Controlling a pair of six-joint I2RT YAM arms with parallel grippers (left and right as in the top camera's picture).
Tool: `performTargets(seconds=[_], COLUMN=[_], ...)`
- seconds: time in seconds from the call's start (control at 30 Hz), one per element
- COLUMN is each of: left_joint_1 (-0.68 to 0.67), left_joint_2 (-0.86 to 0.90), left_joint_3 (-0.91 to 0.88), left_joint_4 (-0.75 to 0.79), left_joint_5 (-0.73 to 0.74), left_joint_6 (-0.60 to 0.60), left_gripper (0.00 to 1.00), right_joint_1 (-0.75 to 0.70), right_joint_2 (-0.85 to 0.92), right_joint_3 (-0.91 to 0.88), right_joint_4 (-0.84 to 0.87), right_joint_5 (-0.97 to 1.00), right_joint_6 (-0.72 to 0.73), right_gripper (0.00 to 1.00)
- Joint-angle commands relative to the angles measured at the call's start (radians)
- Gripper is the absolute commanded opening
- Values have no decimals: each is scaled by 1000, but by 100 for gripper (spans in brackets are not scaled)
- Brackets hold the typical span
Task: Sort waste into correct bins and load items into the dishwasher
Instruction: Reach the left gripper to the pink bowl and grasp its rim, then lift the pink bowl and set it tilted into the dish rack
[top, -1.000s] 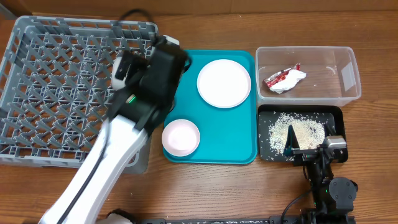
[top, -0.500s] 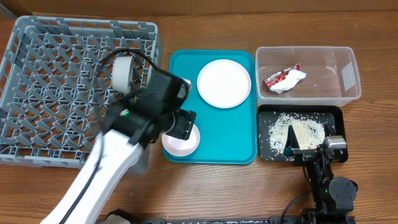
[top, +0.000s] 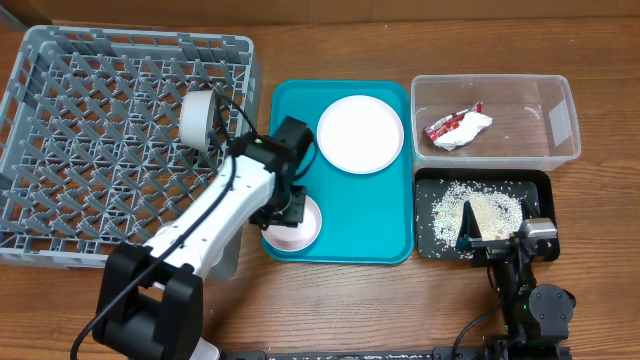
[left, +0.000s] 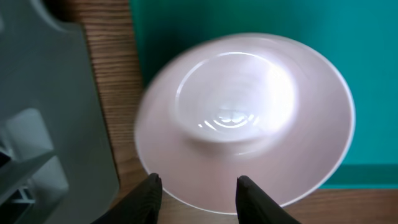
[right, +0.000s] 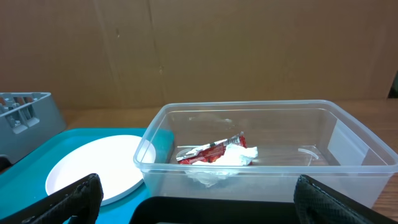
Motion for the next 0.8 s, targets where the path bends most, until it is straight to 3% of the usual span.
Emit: performTargets(seconds=[0.0, 0.13, 0.37, 0.4, 0.5, 0.53, 0.77], left_joint_1=[31, 51, 64, 64, 64, 64, 62], left_joint_2=[0, 3, 8, 8, 8, 8, -27], left_joint_3=[-7, -46, -155, -163, -160, -151, -20], left_joint_4=[2, 24, 129, 137, 147, 142, 32], left_joint_5=[-21, -48, -54, -55, -53, -51, -79], left_joint_6=[-26, -36, -39, -39, -38, -38, -10], left_gripper=[45, 46, 37, 34, 8, 4, 4], right_joint_1=[-6, -6, -6, -6, -6, -6, -6], right_joint_2=[-12, -12, -12, -12, -12, -12, -12], right_joint_3=[-11, -11, -11, -11, -11, -11, -11], right_joint_4=[4, 4, 4, 4, 4, 4, 4], right_joint_5=[2, 2, 2, 2, 2, 2, 2], right_joint_6=[-4, -4, -4, -4, -4, -4, -4], right_gripper=[100, 100, 100, 100, 100, 100, 100])
